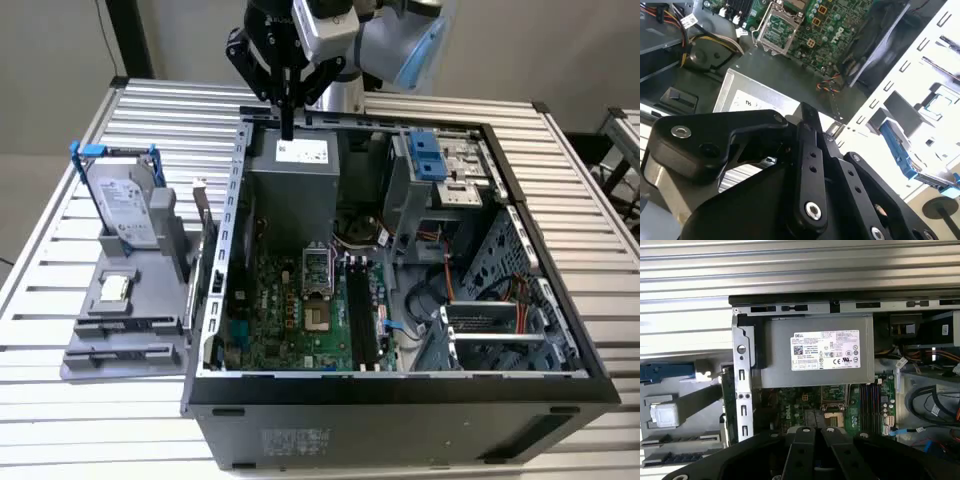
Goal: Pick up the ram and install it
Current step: 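Reach for the ram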
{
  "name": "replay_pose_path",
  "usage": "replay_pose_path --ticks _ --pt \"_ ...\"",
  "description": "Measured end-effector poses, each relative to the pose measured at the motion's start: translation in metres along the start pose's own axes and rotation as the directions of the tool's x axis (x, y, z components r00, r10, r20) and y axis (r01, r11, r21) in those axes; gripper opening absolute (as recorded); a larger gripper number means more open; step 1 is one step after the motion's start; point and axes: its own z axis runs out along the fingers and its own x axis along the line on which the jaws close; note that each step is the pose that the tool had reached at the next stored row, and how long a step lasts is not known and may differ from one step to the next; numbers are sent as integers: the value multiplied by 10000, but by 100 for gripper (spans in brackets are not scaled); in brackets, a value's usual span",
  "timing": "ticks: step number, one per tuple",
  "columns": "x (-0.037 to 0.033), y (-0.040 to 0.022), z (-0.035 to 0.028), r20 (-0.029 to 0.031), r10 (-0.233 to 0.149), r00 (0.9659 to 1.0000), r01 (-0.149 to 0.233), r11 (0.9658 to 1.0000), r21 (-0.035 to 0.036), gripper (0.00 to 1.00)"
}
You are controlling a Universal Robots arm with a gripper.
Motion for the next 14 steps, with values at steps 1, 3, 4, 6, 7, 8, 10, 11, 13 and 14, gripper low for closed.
replay_pose_path --ticks 1,3,4,6,7,8,10,11,13,14 --pt "0 0 0 0 0 10000 0 10000 0 0" --pt "0 0 0 1 0 10000 0 10000 0 0" --pt "0 0 0 1 0 10000 0 10000 0 0" --pt "0 0 0 2 0 10000 0 10000 0 0" --pt "0 0 0 2 0 10000 0 10000 0 0" --pt "0 0 0 2 0 10000 0 10000 0 0" --pt "1 0 0 2 0 10000 0 10000 0 0" --pt "4 0 -1 1 2 10000 -2 10000 1 0" --pt "15 -1 -1 2 2 10000 -2 10000 1 0" --pt "22 -2 -1 2 1 10000 -1 10000 0 0"
